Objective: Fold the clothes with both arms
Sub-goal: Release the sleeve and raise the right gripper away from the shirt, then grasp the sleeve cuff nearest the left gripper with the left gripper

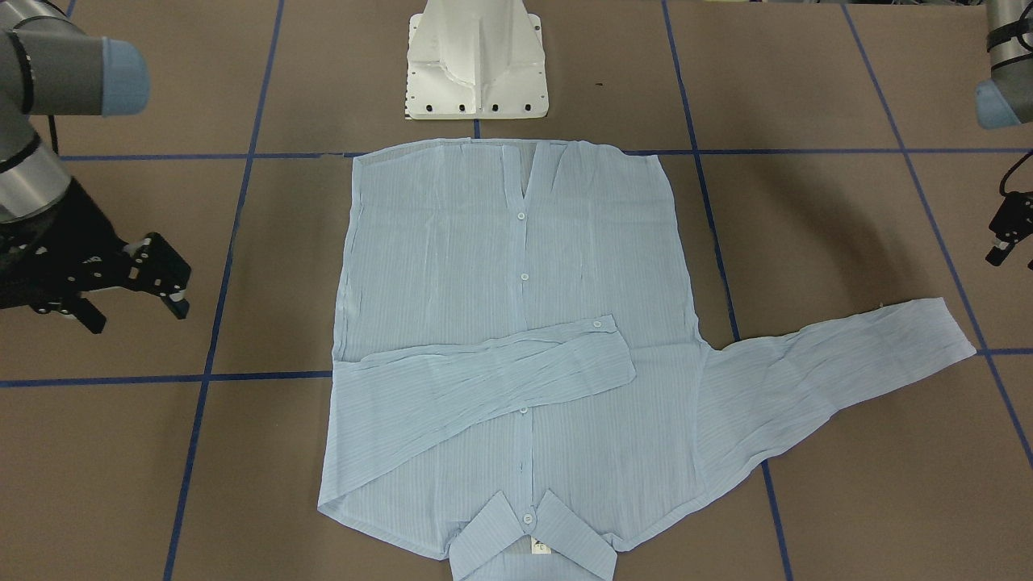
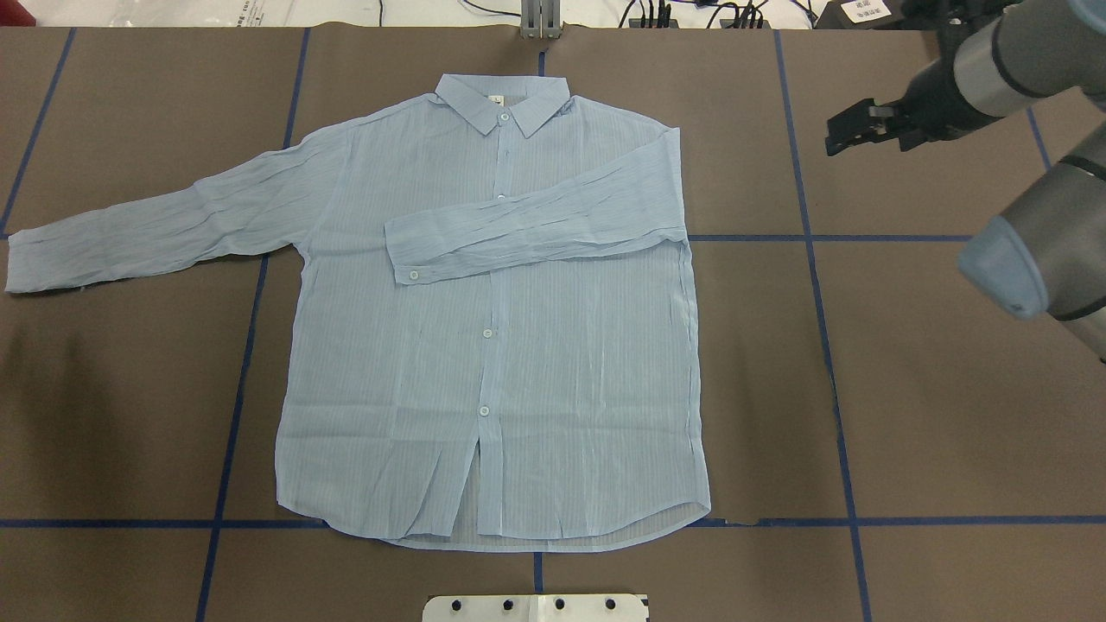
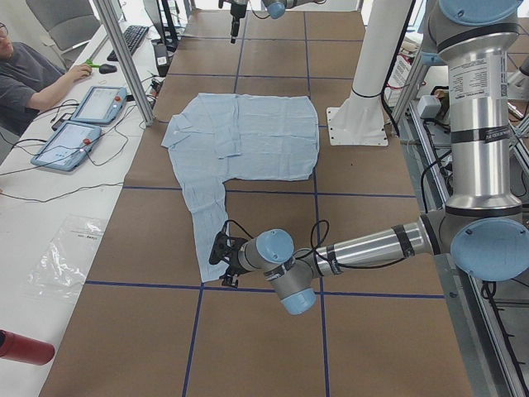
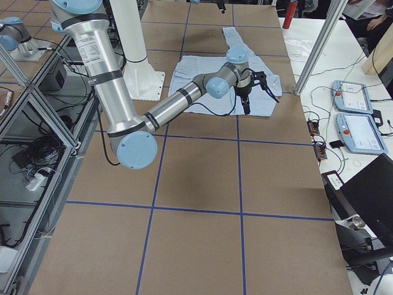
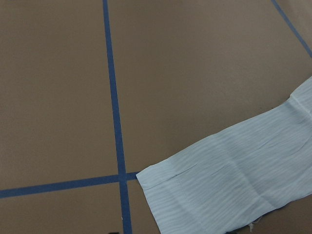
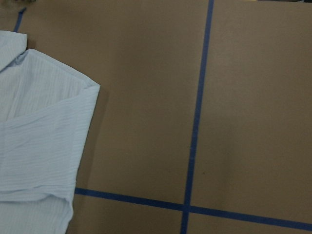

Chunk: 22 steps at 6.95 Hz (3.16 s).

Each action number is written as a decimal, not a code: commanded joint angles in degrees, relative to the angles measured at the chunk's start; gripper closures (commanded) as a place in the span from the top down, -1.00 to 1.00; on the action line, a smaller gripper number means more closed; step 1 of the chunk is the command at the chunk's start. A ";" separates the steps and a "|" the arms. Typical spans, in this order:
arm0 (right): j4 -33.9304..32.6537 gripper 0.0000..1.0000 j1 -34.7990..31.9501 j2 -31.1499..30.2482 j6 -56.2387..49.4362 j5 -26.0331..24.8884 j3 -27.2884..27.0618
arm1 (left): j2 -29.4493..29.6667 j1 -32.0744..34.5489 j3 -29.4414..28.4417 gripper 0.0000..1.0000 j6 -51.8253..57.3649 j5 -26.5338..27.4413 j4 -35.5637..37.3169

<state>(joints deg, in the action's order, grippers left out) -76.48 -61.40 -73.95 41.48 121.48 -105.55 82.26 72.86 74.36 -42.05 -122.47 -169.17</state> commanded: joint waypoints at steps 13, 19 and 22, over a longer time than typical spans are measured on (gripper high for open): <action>7.14 1.00 -5.92 -8.31 -4.21 6.40 -0.89 | 5.72 -12.92 -8.35 0.57 -3.48 9.71 -3.00; 7.14 1.00 -5.92 -8.22 -4.12 6.40 -0.80 | 5.63 -13.97 -8.44 0.43 -3.21 11.82 -2.92; 7.14 1.00 -5.92 -8.22 -4.21 6.40 -0.89 | 5.63 -14.15 -8.44 0.33 -3.13 11.82 -3.00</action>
<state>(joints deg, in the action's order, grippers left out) -69.35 -67.32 -82.21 37.29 127.88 -106.39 87.89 58.81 65.92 -45.18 -110.68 -172.10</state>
